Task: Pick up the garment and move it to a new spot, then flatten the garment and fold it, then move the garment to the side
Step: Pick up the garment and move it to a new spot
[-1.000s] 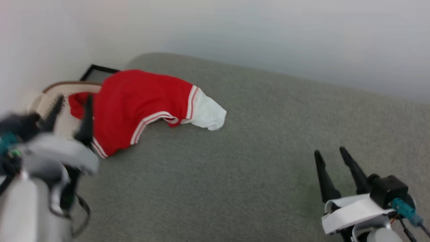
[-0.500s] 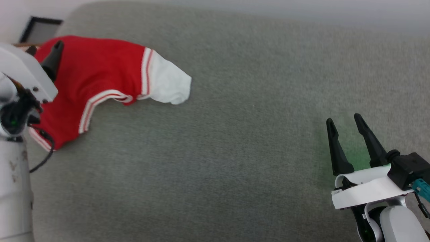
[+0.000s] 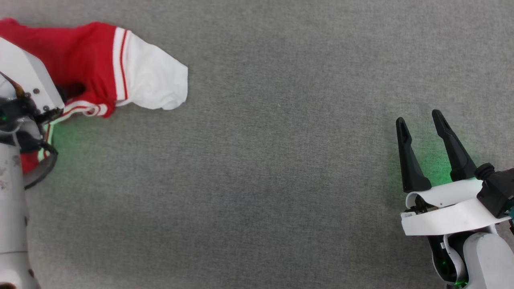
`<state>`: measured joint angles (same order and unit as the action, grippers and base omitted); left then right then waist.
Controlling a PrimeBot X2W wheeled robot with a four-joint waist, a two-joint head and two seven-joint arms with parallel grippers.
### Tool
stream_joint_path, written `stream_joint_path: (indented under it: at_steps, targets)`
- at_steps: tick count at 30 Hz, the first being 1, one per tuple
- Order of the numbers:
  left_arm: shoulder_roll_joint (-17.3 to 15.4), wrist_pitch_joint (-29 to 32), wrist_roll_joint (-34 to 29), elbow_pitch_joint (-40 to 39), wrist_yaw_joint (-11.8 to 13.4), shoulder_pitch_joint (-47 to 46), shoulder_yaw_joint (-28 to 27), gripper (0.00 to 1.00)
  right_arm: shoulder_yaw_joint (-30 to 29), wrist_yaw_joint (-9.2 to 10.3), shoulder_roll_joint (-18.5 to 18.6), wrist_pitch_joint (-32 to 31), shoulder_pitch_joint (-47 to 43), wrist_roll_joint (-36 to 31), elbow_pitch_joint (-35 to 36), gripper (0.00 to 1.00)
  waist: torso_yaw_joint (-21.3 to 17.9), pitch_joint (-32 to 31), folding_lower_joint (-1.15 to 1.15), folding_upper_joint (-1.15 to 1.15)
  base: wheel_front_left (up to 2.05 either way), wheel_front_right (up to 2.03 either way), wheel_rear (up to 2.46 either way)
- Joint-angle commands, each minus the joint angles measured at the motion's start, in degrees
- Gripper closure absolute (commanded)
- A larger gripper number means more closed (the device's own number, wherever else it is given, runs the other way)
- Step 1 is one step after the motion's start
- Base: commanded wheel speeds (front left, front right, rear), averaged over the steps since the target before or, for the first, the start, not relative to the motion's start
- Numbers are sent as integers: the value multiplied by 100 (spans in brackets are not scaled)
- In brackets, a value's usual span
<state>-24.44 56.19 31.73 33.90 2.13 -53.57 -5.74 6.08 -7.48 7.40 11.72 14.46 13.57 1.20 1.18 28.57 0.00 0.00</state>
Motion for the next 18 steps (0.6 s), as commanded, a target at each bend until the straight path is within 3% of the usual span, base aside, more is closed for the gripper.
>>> stream_joint_path:
  at_steps: [1, 9, 10, 11, 12, 18]
  targets:
    - [-20, 127, -11, 83, 36, -33, 52, 0, 6, -2, 8, -27, 39, -18, 85, 0, -81, 103, 0, 0, 0, 0, 0]
    - [-4, 177, 8, 342, 113, -61, 92, 0, 9, -2, 21, -98, 79, -9, 283, 0, -126, 175, 0, 0, 0, 0, 0]
    - [12, 155, 25, 375, 99, -58, 91, 31, 0, -2, 19, -105, 76, -12, 291, 0, -122, 170, 0, 0, 0, 0, 0]
    - [31, 107, 46, 392, 90, -65, 79, 78, -11, -2, 17, -101, 71, -15, 291, 0, -117, 159, 0, 0, 0, 0, 0]
    - [39, 62, 58, 399, 56, -63, 80, 100, -20, -2, 18, -99, 61, -17, 277, 0, -107, 134, 0, 0, 0, 0, 0]
    - [-47, -280, -7, 270, -134, -56, 134, 100, -61, -2, 8, -104, -85, -24, 153, 0, -6, -167, 0, 0, 0, 0, 0]
